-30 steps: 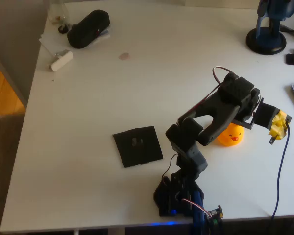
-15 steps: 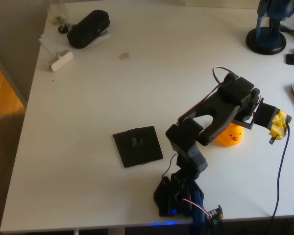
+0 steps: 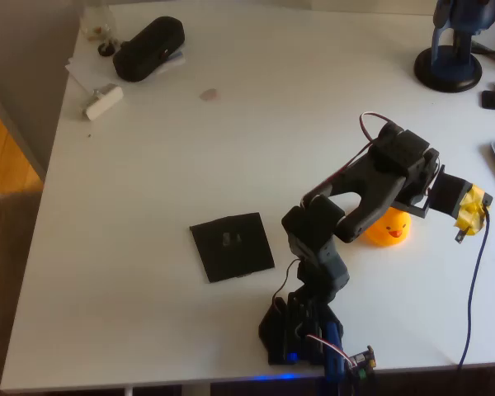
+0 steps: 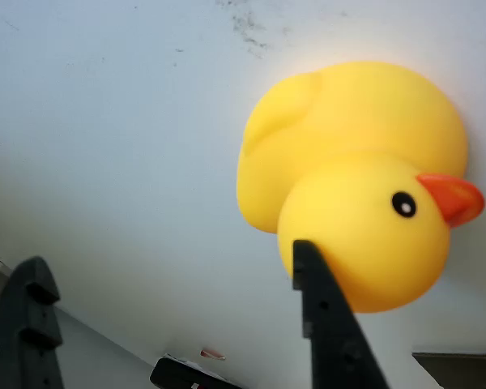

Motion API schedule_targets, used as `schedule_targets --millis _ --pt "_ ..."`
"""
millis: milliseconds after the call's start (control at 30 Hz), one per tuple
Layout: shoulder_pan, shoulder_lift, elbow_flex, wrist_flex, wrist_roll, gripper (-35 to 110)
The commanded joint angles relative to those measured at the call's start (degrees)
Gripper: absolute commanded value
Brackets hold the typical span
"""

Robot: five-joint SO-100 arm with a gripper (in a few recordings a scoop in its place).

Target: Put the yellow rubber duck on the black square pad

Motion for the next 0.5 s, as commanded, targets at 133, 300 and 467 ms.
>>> schedule_targets --millis 133,300,467 --pt "-0.26 0.53 2.72 1.23 0.18 34" --pt "-3.25 0.62 2.99 1.32 0.18 34" --pt "-7.56 0.70 2.90 1.32 2.29 34"
